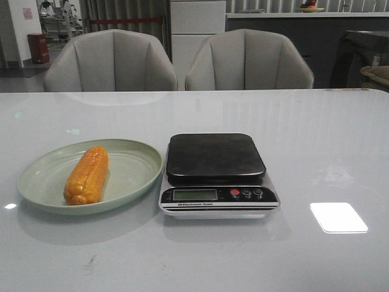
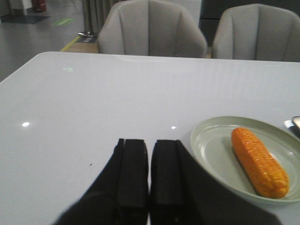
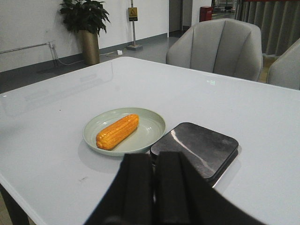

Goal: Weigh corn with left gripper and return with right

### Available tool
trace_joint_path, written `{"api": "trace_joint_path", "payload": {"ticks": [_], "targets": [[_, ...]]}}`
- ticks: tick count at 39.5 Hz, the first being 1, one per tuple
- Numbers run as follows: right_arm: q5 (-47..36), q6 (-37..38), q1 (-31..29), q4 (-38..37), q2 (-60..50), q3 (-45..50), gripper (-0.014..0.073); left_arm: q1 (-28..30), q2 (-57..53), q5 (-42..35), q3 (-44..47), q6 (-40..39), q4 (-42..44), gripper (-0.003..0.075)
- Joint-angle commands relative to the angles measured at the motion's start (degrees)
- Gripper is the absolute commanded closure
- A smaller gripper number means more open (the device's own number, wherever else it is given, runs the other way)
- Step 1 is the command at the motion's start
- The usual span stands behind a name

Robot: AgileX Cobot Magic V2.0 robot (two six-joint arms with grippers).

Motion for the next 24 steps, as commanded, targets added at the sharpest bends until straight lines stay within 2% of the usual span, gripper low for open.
{"api": "trace_joint_path", "payload": {"ticks": [1,9,24], "targets": [[-4.2,-0.65,-0.34,-0.9,0.59,-1.46,0.0437,2.42,-0.69,-7.52,1.19,-0.05,-0.35,0.0607],[-4.2,-0.65,-0.34,-0.9,0.59,-1.46,0.0437,3.61,-4.56,-17.44,6.67,-0.05,-0.5,0.0607],[-4.08,-0.65,-0.34,-0.9,0.59,-1.46,0.0437,3.5,-4.66,-15.55,6.53,-0.05,-0.5,0.0607]]}}
